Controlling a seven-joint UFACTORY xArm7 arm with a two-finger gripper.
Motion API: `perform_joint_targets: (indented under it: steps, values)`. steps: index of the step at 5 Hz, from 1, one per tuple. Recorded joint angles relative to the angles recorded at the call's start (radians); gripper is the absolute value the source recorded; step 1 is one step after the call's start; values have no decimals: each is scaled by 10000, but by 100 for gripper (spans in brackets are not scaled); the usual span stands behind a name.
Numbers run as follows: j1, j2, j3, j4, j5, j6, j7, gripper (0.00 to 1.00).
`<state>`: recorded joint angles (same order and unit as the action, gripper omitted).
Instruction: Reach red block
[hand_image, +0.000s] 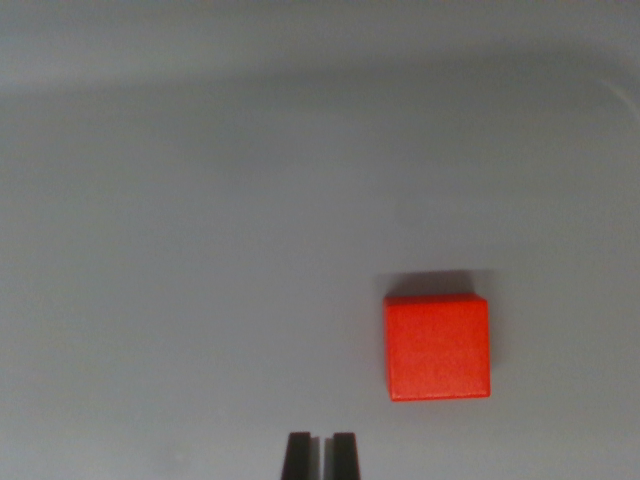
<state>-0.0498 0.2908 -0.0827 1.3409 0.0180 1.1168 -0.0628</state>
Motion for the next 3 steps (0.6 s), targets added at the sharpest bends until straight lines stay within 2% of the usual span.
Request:
perform_joint_targets:
  steps: [1,2,3]
  values:
    - [0,0,0,0,0,0,0,0]
    - [-69,259,-55,-202,-15,-453,-25,0]
    - [-69,259,-55,-202,-15,-453,-25,0]
